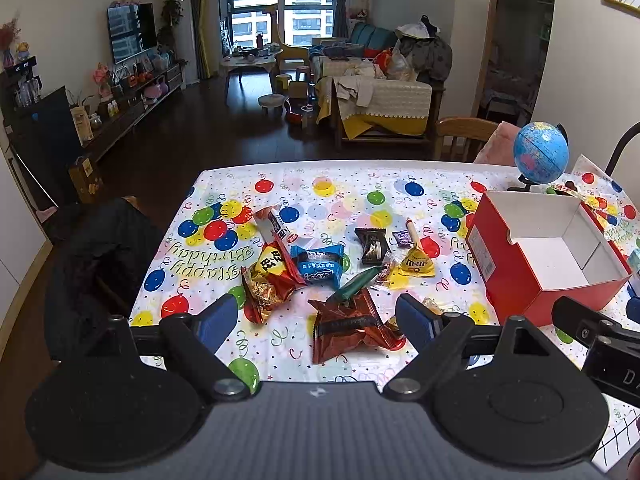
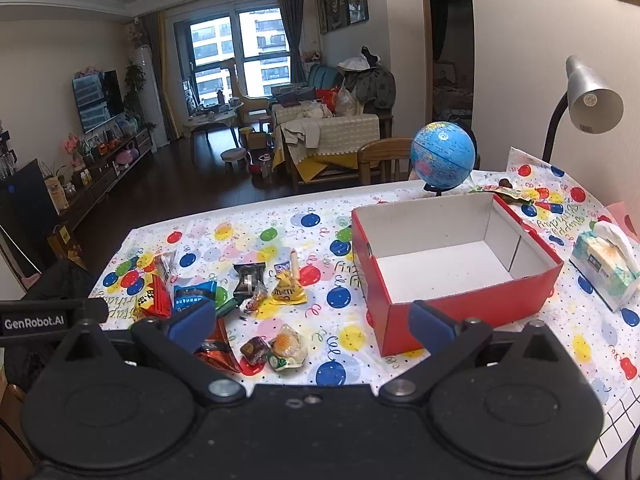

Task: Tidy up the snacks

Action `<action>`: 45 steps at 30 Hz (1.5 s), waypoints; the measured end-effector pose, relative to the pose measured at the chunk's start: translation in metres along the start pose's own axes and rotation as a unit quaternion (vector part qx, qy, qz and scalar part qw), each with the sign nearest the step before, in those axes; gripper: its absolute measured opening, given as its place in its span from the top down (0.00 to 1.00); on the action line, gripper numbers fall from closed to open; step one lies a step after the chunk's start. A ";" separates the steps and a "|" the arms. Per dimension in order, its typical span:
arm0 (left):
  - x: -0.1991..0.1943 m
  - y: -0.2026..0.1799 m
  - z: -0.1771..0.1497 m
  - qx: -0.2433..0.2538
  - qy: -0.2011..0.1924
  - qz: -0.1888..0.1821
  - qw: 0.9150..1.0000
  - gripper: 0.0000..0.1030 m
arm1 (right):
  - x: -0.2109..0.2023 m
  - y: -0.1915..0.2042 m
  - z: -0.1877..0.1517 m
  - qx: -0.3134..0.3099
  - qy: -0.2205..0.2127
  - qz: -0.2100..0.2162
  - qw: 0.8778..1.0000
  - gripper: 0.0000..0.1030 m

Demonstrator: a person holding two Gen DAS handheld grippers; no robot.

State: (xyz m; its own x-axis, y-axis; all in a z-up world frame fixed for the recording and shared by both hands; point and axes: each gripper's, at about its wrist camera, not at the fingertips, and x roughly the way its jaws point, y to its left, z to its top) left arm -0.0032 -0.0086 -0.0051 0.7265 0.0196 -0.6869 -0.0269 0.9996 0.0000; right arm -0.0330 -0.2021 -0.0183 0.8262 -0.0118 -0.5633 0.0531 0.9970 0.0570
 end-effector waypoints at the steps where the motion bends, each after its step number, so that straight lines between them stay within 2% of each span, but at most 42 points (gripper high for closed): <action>1: 0.000 0.000 0.000 -0.001 0.000 0.000 1.000 0.16 | -0.001 0.001 0.000 -0.001 -0.001 0.002 1.000 0.00; 45: -0.001 -0.005 0.003 -0.001 0.001 -0.033 0.999 0.16 | 0.000 0.000 0.003 0.011 0.002 -0.010 1.000 0.00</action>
State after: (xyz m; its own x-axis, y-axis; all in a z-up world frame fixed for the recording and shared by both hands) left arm -0.0013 -0.0132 -0.0025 0.7249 -0.0459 -0.6873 0.0198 0.9988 -0.0458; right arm -0.0309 -0.2025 -0.0156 0.8222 -0.0315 -0.5683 0.0817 0.9947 0.0630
